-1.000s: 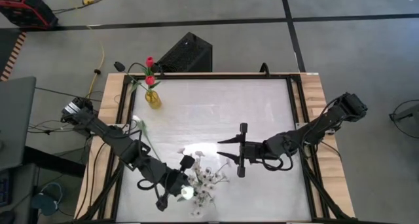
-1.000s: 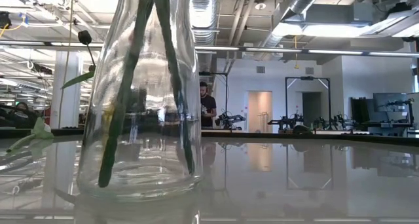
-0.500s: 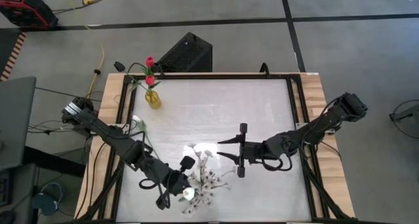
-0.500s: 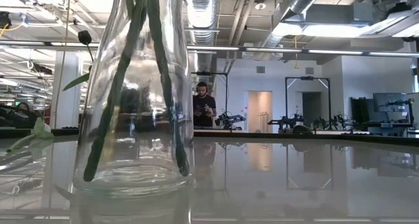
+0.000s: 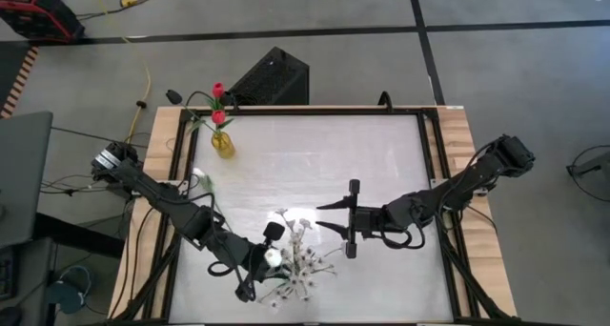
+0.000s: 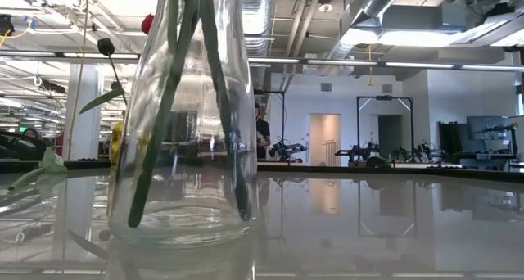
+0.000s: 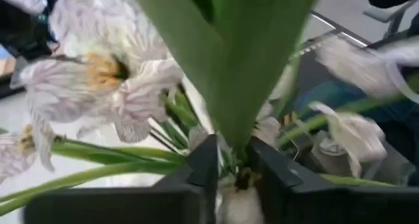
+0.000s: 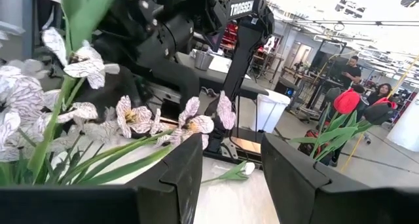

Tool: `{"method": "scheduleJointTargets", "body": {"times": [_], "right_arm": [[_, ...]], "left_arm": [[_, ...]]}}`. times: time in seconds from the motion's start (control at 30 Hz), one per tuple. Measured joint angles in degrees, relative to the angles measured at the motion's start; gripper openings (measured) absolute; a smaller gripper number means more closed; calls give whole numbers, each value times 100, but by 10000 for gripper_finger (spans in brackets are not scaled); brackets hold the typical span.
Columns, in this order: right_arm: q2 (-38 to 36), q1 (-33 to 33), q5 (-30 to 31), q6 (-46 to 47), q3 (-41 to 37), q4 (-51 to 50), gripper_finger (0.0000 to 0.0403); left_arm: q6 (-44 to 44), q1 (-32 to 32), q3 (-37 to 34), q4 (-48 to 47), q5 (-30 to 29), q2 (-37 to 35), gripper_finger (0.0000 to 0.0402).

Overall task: Sort flowers into vase by color
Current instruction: Put the bottom white tulip into the transparent vase, then put the white tulip into the transparent vase

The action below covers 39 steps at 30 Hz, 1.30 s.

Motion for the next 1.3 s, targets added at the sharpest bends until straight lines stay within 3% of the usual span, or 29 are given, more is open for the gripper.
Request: {"method": "scheduleJointTargets", "body": {"times": [0.13, 0.37, 0.53, 0.73, 0.87, 1.0, 1.1, 1.3], "right_arm": [[0, -1, 0, -2, 0, -22, 180], [0, -1, 0, -46, 0, -26, 180], [-1, -1, 0, -45, 0, -33, 180], [0, 48, 0, -38, -1, -146, 180], [0, 82, 0, -3, -2, -208, 180], [-1, 82, 0, 9, -2, -341, 180], [0, 84, 0, 62, -2, -446, 180], [0, 87, 0, 151, -2, -462, 180]], "left_arm": [[-323, 6, 16, -180, 64, -34, 121], [-764, 28, 725, -1578, 146, -42, 203], [-946, 28, 1467, -2886, 124, -47, 221], [-2335, 50, 2114, -5528, -407, -71, 222], [-3118, 48, 2116, -6868, -695, -116, 222], [-3222, 50, 1995, -7868, -1111, -126, 222], [-2897, 99, 1592, -8200, -1354, -127, 222], [-1444, 401, 261, -8133, -977, -125, 222]]}}
